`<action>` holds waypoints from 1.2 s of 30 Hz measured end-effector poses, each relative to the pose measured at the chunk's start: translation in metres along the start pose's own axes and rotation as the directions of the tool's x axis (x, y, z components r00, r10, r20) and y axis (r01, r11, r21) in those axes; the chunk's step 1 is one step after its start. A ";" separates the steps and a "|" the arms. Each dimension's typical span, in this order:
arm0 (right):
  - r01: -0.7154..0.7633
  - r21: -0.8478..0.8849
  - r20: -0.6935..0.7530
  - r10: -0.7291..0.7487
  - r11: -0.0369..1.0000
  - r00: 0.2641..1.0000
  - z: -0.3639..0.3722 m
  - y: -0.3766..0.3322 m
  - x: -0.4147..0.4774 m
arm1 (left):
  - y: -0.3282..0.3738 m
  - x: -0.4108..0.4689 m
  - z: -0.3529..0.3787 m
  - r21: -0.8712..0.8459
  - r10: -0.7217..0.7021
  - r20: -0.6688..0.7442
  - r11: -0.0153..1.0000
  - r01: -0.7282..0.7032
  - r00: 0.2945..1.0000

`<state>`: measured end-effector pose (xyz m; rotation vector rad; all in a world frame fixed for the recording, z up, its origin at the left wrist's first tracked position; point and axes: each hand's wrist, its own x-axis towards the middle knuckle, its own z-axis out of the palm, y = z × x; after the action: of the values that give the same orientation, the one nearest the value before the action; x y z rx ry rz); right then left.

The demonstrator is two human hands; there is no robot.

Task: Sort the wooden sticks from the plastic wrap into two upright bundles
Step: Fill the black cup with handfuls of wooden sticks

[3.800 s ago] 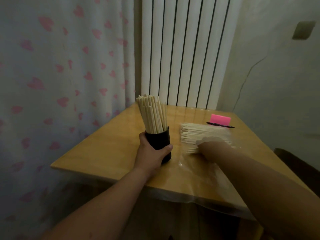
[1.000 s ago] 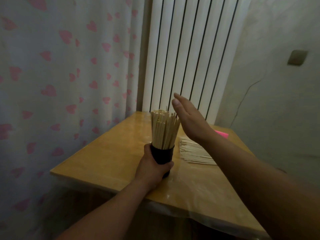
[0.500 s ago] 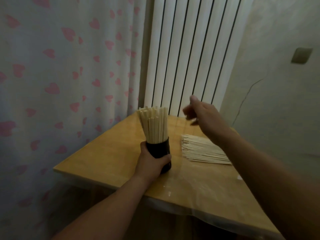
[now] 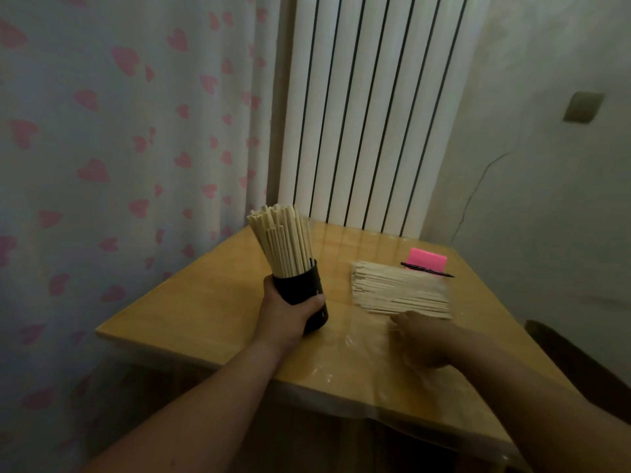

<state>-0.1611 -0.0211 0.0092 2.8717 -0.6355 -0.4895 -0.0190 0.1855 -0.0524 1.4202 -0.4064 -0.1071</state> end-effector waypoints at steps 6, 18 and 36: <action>-0.104 0.054 -0.230 0.114 0.993 0.967 0.013 0.011 0.033 | -0.003 0.000 0.002 0.030 0.012 0.011 0.999 -0.012 1.000; -0.159 0.039 -0.235 0.164 0.987 0.958 0.005 0.000 0.051 | 0.000 -0.002 0.003 0.080 0.010 0.030 0.997 -0.013 0.999; -0.167 0.146 -0.190 0.193 0.975 0.963 0.001 0.000 0.054 | -0.006 0.000 0.002 0.111 0.023 0.057 0.993 -0.029 0.998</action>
<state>-0.1151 -0.0452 -0.0071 2.8912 -0.9104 -0.1298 -0.0186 0.1828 -0.0579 1.5239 -0.4828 -0.1044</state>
